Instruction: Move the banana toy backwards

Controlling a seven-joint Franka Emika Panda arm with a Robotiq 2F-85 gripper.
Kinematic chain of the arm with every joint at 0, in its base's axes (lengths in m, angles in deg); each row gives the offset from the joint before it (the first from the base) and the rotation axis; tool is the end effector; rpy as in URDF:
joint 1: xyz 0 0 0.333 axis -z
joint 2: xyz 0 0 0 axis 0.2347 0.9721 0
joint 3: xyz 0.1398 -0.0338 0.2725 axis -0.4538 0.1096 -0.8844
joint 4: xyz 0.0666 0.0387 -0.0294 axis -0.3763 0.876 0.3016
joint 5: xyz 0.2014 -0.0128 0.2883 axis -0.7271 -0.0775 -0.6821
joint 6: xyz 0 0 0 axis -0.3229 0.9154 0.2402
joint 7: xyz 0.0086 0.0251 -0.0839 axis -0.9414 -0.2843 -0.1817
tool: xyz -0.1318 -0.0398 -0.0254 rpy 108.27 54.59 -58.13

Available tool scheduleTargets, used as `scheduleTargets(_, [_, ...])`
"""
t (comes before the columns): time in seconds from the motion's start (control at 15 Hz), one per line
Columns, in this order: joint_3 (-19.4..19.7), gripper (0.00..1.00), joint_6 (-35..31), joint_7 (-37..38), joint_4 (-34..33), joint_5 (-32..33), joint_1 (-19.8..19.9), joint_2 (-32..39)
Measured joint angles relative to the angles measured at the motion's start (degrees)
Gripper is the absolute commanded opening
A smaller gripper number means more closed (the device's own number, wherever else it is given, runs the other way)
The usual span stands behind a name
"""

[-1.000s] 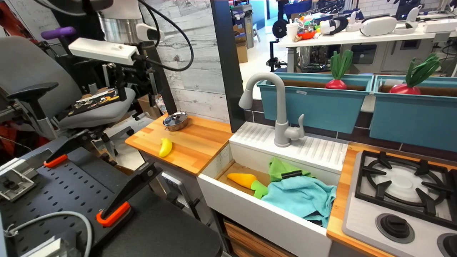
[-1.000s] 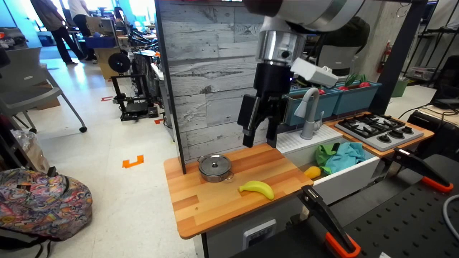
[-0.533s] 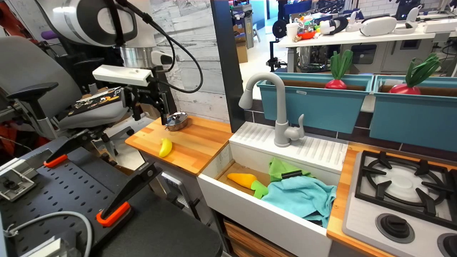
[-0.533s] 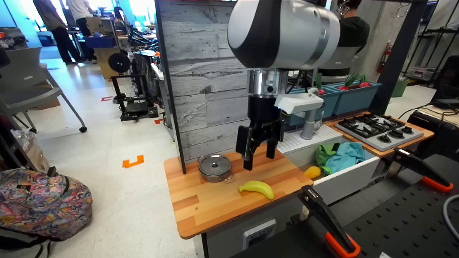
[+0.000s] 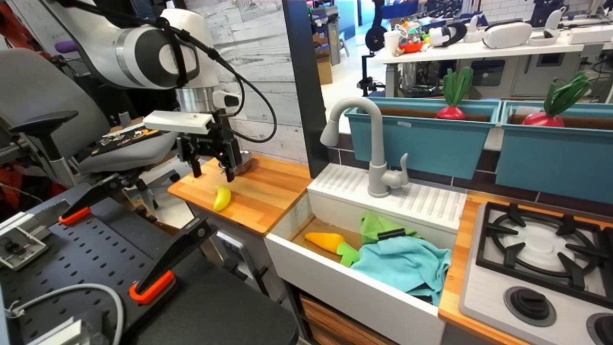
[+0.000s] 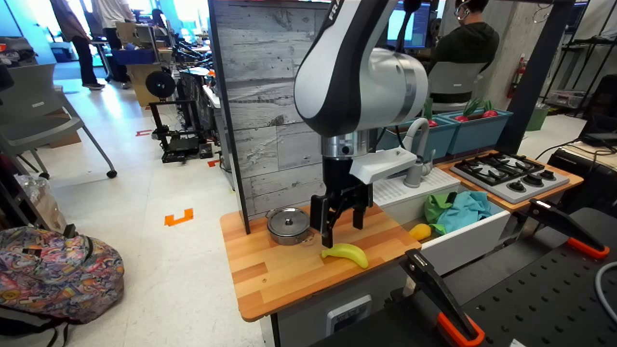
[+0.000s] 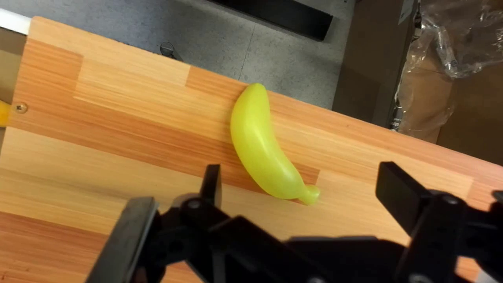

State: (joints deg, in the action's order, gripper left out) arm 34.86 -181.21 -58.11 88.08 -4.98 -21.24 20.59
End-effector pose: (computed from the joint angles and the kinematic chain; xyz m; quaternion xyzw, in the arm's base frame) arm 0.5298 0.1268 0.0336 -0.9766 -0.1879 0.0995 0.0330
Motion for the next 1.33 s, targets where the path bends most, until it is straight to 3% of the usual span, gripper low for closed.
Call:
scheduleTargets(0.4, [2.75, 1.0, 0.0, 4.63, -4.91, 3.07, -3.32, 5.79])
scheduleTargets(0.47, [2.99, 0.75, 0.01, 5.01, -5.38, 3.29, -3.73, 6.5])
scheduleTargets(0.53, [3.18, 0.74, 0.02, 5.29, -5.8, 3.58, -4.1, 7.09])
scheduleTargets(1.13, [3.77, 0.05, 0.63, 5.73, -7.56, 4.62, -4.72, 7.93])
scheduleTargets(1.33, [3.51, 0.07, 0.61, 5.73, -7.51, 4.61, -4.46, 7.35])
